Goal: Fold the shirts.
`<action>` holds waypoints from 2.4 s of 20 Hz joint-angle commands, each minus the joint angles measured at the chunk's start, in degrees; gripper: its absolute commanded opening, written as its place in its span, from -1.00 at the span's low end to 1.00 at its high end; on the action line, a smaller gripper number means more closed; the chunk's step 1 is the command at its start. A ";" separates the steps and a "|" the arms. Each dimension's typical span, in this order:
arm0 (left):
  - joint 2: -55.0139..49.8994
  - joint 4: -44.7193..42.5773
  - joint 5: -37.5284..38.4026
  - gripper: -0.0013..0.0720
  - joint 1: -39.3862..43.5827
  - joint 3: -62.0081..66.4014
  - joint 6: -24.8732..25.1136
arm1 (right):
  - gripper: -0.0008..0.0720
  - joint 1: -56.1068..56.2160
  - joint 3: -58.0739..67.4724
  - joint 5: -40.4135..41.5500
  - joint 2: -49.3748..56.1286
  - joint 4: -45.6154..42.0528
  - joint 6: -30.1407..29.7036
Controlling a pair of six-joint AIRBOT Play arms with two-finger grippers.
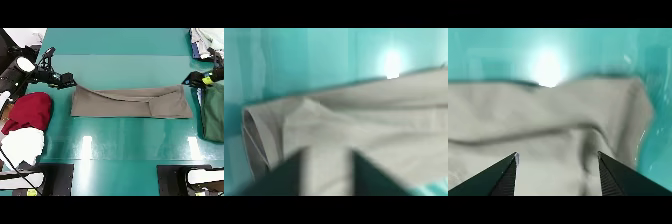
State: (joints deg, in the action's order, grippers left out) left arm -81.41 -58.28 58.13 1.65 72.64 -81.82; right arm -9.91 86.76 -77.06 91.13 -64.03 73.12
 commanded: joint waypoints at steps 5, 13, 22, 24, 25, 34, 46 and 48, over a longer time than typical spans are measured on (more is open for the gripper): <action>0.15 2.08 8.00 -0.89 0.02 1.09 1.22 | 0.76 -12.68 -10.49 -5.51 1.81 12.15 -9.92; 0.15 2.89 10.93 -0.89 0.17 1.09 1.25 | 0.73 -10.93 -12.46 -4.00 8.83 14.60 -15.58; -0.04 2.78 6.45 -0.90 10.25 1.14 1.18 | -0.91 -7.10 -12.46 -3.52 8.20 14.60 -16.76; -1.38 2.80 4.92 -0.90 12.76 2.12 1.14 | -0.91 -7.04 -12.46 -4.63 5.25 14.97 -16.55; -2.89 2.84 4.44 -0.90 14.10 3.63 1.16 | -0.92 -6.84 -12.41 -5.03 3.23 15.15 -16.04; -30.21 3.06 3.26 -0.90 27.41 32.00 0.59 | -0.92 7.96 8.55 -14.97 -5.49 18.58 -0.79; -36.28 3.78 3.50 -0.90 29.94 35.69 0.81 | -0.92 29.83 30.56 -14.10 4.96 20.33 1.90; -34.67 2.25 4.63 -0.90 28.22 35.74 0.81 | -0.92 30.29 28.57 -14.32 4.74 20.37 1.90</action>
State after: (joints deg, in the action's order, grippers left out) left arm -117.27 -54.26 61.39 31.18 108.16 -81.12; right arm 18.37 115.09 -91.46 94.83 -43.68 74.72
